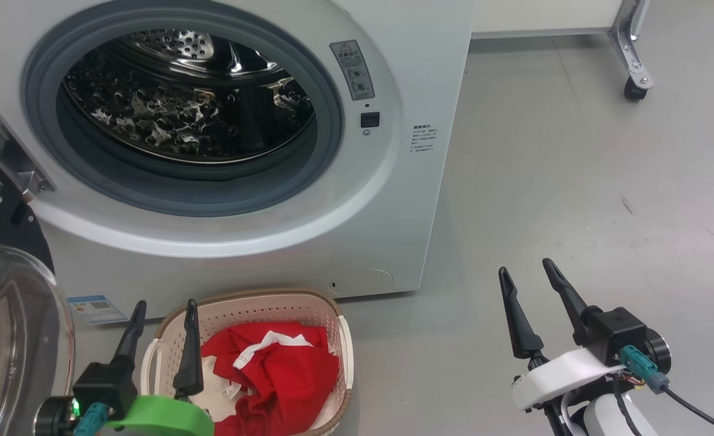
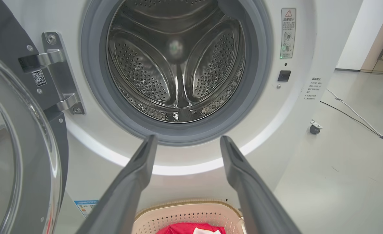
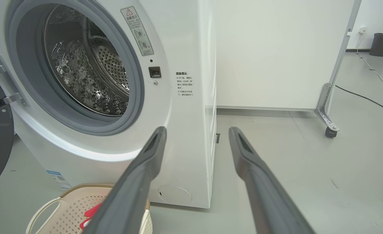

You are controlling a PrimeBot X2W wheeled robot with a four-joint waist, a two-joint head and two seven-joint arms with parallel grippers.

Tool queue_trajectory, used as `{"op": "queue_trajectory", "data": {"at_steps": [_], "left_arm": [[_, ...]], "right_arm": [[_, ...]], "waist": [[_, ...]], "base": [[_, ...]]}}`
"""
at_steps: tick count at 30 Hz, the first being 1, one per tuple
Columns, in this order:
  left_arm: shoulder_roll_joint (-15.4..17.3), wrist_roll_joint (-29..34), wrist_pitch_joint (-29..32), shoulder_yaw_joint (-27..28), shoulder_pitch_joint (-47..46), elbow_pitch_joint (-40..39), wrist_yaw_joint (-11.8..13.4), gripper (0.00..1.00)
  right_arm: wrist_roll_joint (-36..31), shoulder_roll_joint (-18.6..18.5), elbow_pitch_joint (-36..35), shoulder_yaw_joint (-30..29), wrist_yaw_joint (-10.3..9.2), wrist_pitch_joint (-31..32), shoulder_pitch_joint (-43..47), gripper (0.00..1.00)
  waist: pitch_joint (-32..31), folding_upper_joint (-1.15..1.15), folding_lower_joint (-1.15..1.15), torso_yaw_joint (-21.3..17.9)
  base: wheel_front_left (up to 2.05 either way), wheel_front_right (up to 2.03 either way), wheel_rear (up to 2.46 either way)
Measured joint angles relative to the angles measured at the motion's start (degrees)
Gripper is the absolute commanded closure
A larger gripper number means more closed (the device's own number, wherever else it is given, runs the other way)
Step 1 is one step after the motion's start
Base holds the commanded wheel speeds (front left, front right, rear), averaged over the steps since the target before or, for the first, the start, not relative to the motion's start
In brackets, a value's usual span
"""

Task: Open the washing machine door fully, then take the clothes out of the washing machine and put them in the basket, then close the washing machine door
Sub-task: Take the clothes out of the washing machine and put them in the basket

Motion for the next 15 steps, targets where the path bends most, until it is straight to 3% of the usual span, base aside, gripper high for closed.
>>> {"op": "queue_trajectory", "data": {"at_steps": [15], "left_arm": [[0.04,0.00,2.19,-0.46,4.54,-5.22,1.09,0.00]], "right_arm": [[0.18,0.02,-0.91,0.27,-0.52,0.00,1.07,0.00]], "waist": [[-0.56,0.00,0.00,-0.28]], "base": [[0.00,0.00,0.00]]}}
